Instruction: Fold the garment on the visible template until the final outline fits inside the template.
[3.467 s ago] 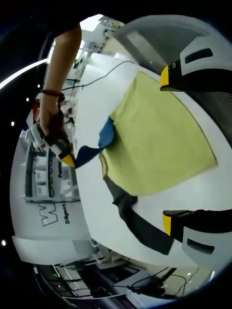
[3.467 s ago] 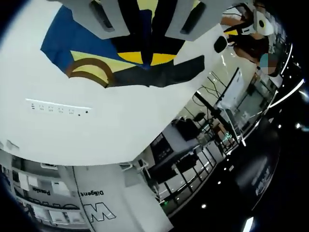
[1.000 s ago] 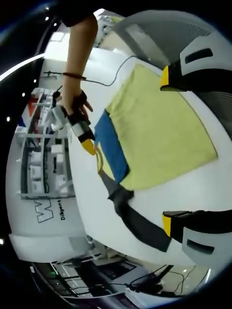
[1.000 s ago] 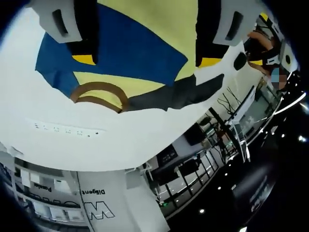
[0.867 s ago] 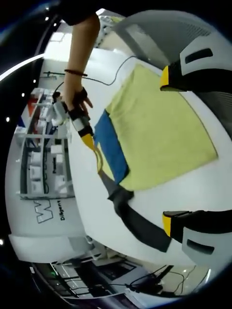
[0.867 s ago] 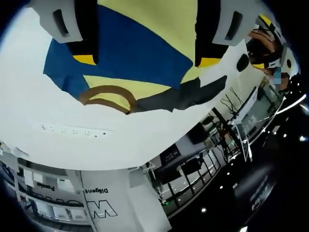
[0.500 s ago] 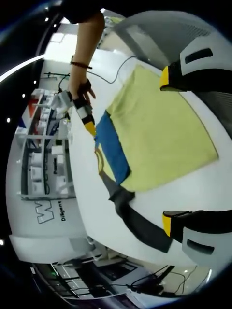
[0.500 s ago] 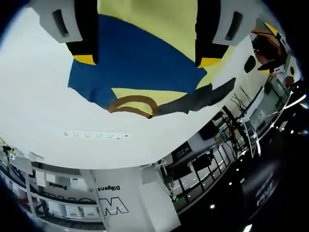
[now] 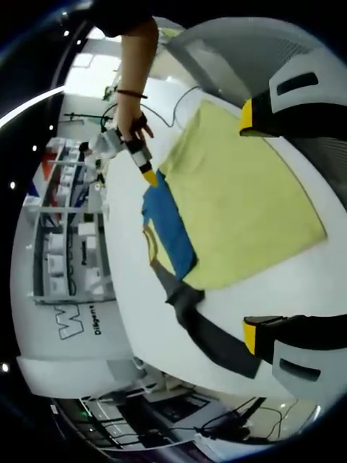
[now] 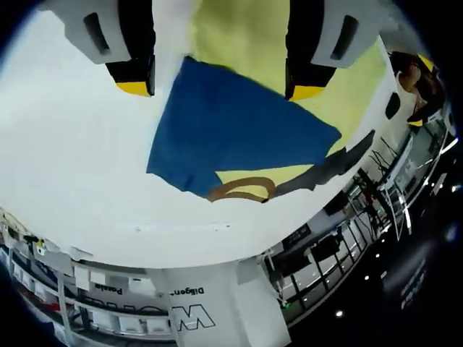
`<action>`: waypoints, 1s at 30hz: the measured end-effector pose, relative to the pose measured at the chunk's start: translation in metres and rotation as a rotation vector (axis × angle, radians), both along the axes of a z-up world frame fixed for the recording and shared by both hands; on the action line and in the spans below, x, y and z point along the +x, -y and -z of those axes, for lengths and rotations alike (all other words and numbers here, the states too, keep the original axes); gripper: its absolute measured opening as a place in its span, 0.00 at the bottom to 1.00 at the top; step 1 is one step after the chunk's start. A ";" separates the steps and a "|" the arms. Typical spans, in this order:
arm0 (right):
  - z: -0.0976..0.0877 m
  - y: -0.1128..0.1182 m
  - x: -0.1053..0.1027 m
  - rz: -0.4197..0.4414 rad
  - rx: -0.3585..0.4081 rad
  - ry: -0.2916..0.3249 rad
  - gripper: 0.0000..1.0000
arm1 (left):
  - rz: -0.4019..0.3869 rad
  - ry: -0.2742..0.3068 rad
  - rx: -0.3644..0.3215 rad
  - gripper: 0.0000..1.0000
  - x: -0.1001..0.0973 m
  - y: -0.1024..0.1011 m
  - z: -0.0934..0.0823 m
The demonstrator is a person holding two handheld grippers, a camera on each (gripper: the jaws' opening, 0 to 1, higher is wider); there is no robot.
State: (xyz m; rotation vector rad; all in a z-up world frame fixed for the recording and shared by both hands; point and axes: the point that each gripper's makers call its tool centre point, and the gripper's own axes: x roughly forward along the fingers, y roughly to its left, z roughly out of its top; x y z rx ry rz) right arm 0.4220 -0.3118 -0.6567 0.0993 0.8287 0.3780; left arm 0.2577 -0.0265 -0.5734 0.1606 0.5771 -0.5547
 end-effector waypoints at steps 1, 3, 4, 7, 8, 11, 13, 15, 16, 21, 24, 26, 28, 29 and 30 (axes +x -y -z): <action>0.003 0.005 -0.002 -0.001 -0.032 0.002 0.54 | 0.003 0.001 0.000 0.99 -0.001 0.001 0.000; 0.007 0.010 -0.003 0.008 -0.071 0.011 0.45 | 0.005 0.000 0.000 0.99 -0.002 0.001 0.000; 0.008 0.011 -0.003 0.016 -0.066 0.006 0.44 | 0.005 0.000 0.000 0.99 -0.002 0.001 0.001; 0.013 0.010 -0.006 0.036 -0.039 -0.016 0.39 | -0.001 -0.007 0.004 0.99 -0.002 0.000 0.003; 0.011 0.012 -0.004 0.038 -0.058 0.000 0.35 | -0.001 -0.007 0.006 0.99 -0.003 -0.001 0.003; 0.011 0.015 -0.005 0.026 -0.094 0.010 0.21 | -0.003 -0.005 0.008 0.99 -0.002 -0.002 0.002; 0.011 0.014 -0.008 0.026 -0.098 0.011 0.14 | -0.005 -0.003 0.011 0.99 -0.002 -0.003 0.002; 0.011 0.012 -0.012 0.029 -0.106 0.014 0.08 | -0.009 0.000 0.012 0.99 -0.002 -0.004 0.002; 0.010 0.013 -0.012 0.023 -0.127 0.026 0.07 | -0.011 -0.002 0.012 0.99 -0.002 -0.004 0.002; 0.013 0.016 -0.008 -0.006 -0.161 0.029 0.01 | -0.011 -0.010 0.019 0.99 -0.003 -0.005 0.004; 0.013 0.021 -0.005 -0.009 -0.162 0.026 0.00 | -0.010 -0.009 0.018 0.99 -0.003 -0.005 0.004; 0.013 0.025 -0.003 -0.012 -0.167 0.022 0.00 | -0.011 -0.014 0.022 0.99 -0.004 -0.005 0.004; 0.014 0.030 0.000 -0.023 -0.184 0.022 0.00 | -0.011 -0.015 0.024 0.99 -0.004 -0.005 0.005; 0.014 0.033 0.001 -0.028 -0.192 0.023 0.00 | -0.011 -0.014 0.023 0.99 -0.004 -0.005 0.004; 0.015 0.035 0.002 -0.032 -0.200 0.023 0.00 | -0.011 -0.014 0.021 0.99 -0.004 -0.005 0.004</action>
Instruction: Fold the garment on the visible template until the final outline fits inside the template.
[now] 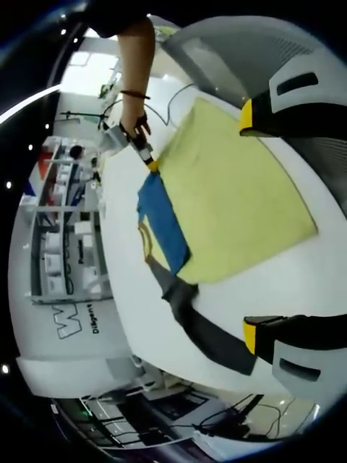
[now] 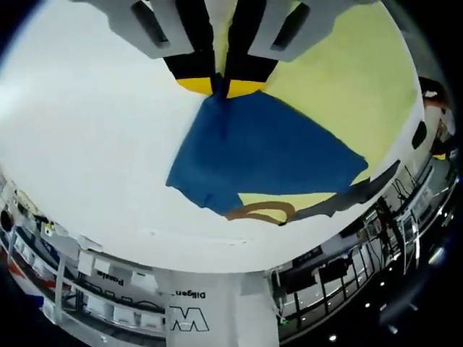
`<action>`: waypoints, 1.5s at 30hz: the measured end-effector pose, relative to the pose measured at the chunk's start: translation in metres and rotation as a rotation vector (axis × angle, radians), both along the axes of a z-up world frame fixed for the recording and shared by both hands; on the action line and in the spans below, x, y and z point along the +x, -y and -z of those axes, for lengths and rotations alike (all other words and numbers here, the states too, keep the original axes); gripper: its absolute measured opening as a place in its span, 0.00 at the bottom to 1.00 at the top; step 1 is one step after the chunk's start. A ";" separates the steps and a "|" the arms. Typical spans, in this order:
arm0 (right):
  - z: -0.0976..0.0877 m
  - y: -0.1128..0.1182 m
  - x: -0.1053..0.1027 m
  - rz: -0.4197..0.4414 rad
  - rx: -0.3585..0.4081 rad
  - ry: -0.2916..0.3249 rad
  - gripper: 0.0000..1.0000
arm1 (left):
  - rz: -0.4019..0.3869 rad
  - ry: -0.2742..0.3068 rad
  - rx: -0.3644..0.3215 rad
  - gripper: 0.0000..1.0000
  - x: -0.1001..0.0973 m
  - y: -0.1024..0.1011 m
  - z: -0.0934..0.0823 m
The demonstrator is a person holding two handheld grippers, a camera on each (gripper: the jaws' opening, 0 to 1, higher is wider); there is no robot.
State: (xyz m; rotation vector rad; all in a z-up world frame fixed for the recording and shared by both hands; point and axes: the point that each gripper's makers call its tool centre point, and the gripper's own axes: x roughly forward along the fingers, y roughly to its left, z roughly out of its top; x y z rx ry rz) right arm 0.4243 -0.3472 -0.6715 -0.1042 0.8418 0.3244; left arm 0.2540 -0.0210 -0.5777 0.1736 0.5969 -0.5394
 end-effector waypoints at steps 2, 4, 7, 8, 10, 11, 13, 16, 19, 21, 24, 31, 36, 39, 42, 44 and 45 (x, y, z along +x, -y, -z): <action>0.000 0.006 0.002 -0.008 -0.016 -0.003 0.00 | -0.001 0.000 0.000 0.99 0.000 0.000 0.000; 0.001 0.013 0.005 -0.017 -0.034 -0.004 0.00 | -0.003 0.000 0.002 0.99 0.001 -0.001 0.000; 0.003 0.027 0.013 -0.005 -0.034 -0.016 0.00 | -0.003 -0.003 0.003 0.99 0.001 -0.001 0.001; 0.003 0.029 0.014 0.009 -0.021 -0.023 0.00 | -0.004 -0.005 0.005 0.99 0.001 -0.002 0.001; 0.003 0.033 0.015 0.006 -0.017 -0.027 0.00 | -0.004 -0.005 0.007 0.99 0.001 -0.002 0.001; 0.003 0.035 0.015 0.013 -0.013 -0.032 0.00 | -0.005 -0.007 0.007 0.99 0.001 -0.002 0.001; 0.003 0.039 0.016 0.011 -0.020 -0.036 0.00 | -0.005 -0.009 0.007 0.99 0.001 -0.003 0.002; 0.003 0.046 0.019 0.024 -0.029 -0.037 0.00 | -0.010 -0.015 0.011 0.99 0.001 -0.005 0.003; 0.004 0.051 0.020 0.028 -0.035 -0.041 0.00 | -0.022 -0.021 0.007 0.99 0.003 -0.008 0.005; 0.004 0.053 0.021 0.039 -0.024 -0.042 0.00 | -0.028 -0.023 0.004 0.99 0.004 -0.009 0.006; 0.003 0.054 0.019 0.056 -0.006 -0.035 0.00 | -0.029 -0.026 0.007 0.99 0.004 -0.009 0.007; 0.002 0.057 0.017 0.078 -0.009 -0.025 0.00 | -0.026 -0.031 0.011 0.99 0.005 -0.009 0.007; 0.002 0.055 0.014 0.089 0.014 -0.024 0.00 | -0.022 -0.039 0.017 0.99 0.005 -0.008 0.008; 0.001 0.055 0.015 0.093 0.024 -0.025 0.01 | -0.018 -0.037 0.017 0.99 0.005 -0.007 0.007; 0.000 0.061 0.018 0.108 0.016 -0.010 0.13 | -0.025 -0.037 0.019 0.99 0.006 -0.008 0.007; -0.004 0.061 0.022 0.127 0.054 0.011 0.18 | -0.031 -0.039 0.022 0.99 0.005 -0.011 0.007; -0.008 0.060 0.024 0.134 0.079 0.026 0.20 | -0.032 -0.040 0.022 0.99 0.005 -0.011 0.007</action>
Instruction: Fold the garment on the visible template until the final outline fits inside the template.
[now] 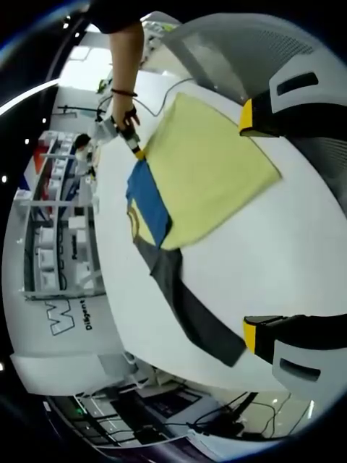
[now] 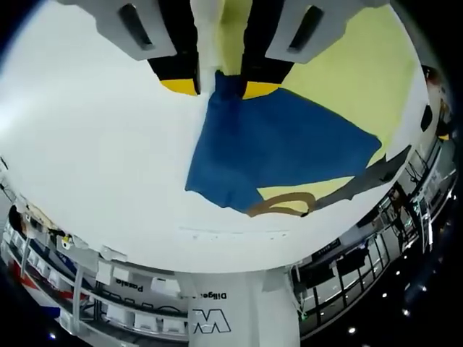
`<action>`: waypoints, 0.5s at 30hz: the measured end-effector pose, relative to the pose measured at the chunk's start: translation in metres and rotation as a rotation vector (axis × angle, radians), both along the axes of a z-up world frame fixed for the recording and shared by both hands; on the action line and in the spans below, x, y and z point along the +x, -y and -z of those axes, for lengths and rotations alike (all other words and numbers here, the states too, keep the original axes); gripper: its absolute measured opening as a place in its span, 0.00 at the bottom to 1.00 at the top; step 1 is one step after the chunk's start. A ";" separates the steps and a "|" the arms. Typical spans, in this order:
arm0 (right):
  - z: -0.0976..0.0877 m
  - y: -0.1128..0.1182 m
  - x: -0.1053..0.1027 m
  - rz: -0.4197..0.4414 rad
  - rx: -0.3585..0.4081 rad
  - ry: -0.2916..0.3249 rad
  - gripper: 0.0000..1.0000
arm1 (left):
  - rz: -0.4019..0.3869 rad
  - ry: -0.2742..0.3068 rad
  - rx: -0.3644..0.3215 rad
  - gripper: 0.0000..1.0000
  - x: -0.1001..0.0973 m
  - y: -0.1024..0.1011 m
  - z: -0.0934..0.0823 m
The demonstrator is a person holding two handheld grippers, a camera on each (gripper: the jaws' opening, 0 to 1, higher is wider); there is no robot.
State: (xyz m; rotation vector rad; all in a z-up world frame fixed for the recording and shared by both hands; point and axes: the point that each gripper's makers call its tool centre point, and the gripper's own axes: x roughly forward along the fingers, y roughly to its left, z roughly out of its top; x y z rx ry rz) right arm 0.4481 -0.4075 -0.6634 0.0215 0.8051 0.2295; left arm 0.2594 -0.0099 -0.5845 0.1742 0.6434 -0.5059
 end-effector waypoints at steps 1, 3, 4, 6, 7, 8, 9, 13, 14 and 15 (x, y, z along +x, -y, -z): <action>-0.007 0.000 0.002 0.001 0.017 0.026 0.22 | -0.005 0.001 0.000 0.99 0.000 -0.002 0.000; -0.019 -0.002 0.003 -0.018 0.032 0.066 0.27 | -0.016 0.001 -0.001 0.99 0.001 -0.004 -0.001; -0.021 -0.003 0.003 -0.022 0.036 0.074 0.30 | -0.020 0.000 -0.003 0.99 0.001 -0.004 -0.001; -0.033 -0.007 0.000 -0.038 0.059 0.106 0.36 | -0.029 -0.005 -0.009 0.99 0.002 -0.005 0.000; -0.036 -0.008 -0.001 -0.050 0.065 0.113 0.39 | -0.030 -0.006 -0.010 0.98 0.002 -0.005 0.000; -0.041 -0.009 -0.004 -0.054 0.074 0.119 0.42 | -0.034 -0.008 -0.013 0.98 0.002 -0.005 0.000; -0.044 -0.011 -0.006 -0.064 0.081 0.124 0.46 | -0.037 -0.008 -0.015 0.99 0.003 -0.005 0.000; -0.049 -0.017 -0.019 -0.100 0.106 0.114 0.63 | -0.054 -0.003 -0.020 0.99 0.005 -0.007 -0.002; -0.051 -0.019 -0.024 -0.112 0.107 0.118 0.67 | -0.062 -0.001 -0.020 0.99 0.006 -0.008 -0.003; -0.052 -0.020 -0.025 -0.117 0.106 0.118 0.70 | -0.065 0.000 -0.021 0.99 0.007 -0.008 -0.003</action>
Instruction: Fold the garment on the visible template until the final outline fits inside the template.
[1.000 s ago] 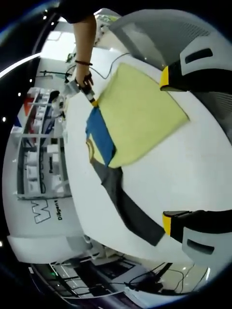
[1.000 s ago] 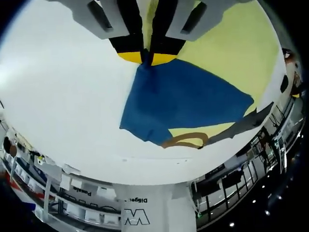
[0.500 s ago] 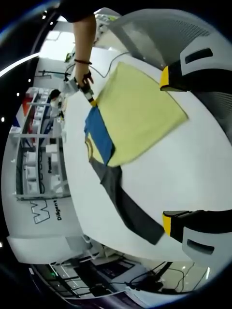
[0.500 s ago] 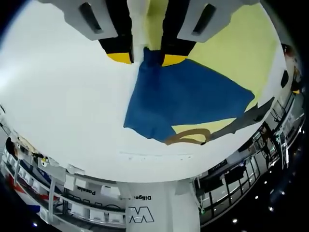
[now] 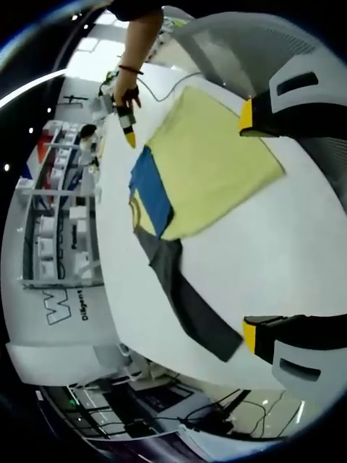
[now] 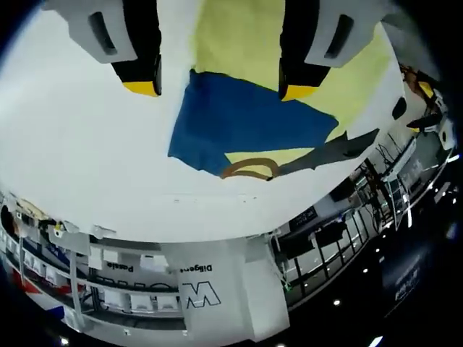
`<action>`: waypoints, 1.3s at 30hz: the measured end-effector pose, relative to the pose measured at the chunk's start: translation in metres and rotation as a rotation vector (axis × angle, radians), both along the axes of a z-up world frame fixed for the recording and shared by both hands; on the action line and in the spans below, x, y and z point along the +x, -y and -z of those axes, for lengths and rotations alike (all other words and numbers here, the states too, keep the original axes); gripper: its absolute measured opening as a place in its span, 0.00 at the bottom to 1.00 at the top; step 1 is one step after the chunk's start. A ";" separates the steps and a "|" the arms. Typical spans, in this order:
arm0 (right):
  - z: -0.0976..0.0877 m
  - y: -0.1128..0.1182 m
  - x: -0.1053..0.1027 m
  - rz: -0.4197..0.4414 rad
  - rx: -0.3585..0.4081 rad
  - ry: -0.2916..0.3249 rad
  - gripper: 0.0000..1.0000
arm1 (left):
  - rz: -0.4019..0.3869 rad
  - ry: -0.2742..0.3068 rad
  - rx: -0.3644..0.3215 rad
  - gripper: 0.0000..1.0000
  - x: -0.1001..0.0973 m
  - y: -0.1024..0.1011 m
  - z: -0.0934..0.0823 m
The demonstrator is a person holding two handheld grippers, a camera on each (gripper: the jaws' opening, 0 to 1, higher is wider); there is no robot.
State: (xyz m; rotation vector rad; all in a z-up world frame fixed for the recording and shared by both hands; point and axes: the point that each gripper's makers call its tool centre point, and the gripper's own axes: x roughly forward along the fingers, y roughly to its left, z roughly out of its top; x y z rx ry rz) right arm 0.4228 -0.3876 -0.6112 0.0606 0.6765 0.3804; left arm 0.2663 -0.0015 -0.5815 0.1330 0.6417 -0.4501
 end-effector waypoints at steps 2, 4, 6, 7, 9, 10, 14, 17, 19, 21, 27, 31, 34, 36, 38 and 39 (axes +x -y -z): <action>-0.005 -0.004 -0.009 -0.040 -0.018 0.017 0.77 | -0.003 0.001 -0.012 0.99 0.001 0.000 -0.002; -0.010 -0.006 -0.015 -0.065 -0.023 0.034 0.82 | -0.010 0.006 -0.026 0.99 0.003 -0.001 -0.003; -0.017 -0.009 -0.024 -0.079 -0.013 0.044 0.86 | -0.015 0.008 -0.012 0.99 0.004 -0.003 -0.003; -0.021 -0.013 -0.030 -0.092 0.002 0.050 0.88 | -0.017 0.007 -0.003 0.99 0.004 -0.005 -0.002; -0.026 -0.016 -0.037 -0.104 0.010 0.049 0.93 | -0.018 0.003 0.010 0.99 0.005 -0.007 -0.001; -0.028 -0.019 -0.042 -0.114 0.010 0.047 0.95 | -0.021 0.001 0.008 0.99 0.005 -0.008 0.000; -0.040 -0.035 -0.064 -0.182 0.022 0.070 0.99 | -0.048 -0.002 -0.015 0.99 0.009 -0.014 0.002; -0.046 -0.043 -0.078 -0.213 0.049 0.080 0.99 | -0.065 -0.009 -0.045 0.98 0.011 -0.017 0.005; -0.051 -0.048 -0.086 -0.223 0.062 0.096 0.99 | -0.063 -0.013 -0.046 0.98 0.011 -0.018 0.006; -0.054 -0.052 -0.095 -0.231 0.071 0.100 0.99 | -0.069 -0.022 -0.048 0.98 0.011 -0.019 0.009; -0.059 -0.062 -0.117 -0.241 0.077 0.116 0.99 | -0.108 -0.023 -0.077 0.98 0.019 -0.029 0.013; -0.056 -0.066 -0.131 -0.260 0.062 0.111 0.99 | -0.132 -0.027 -0.086 0.98 0.026 -0.033 0.015; -0.056 -0.069 -0.141 -0.277 0.048 0.102 0.99 | -0.151 -0.028 -0.087 0.97 0.033 -0.038 0.018; -0.056 -0.070 -0.144 -0.282 0.042 0.093 0.99 | -0.162 -0.017 -0.062 0.97 0.038 -0.043 0.021; -0.056 -0.069 -0.146 -0.299 -0.002 0.098 0.99 | -0.176 -0.028 -0.052 0.97 0.042 -0.048 0.025; -0.056 -0.069 -0.147 -0.299 -0.008 0.096 0.99 | -0.188 -0.026 -0.053 0.96 0.044 -0.050 0.026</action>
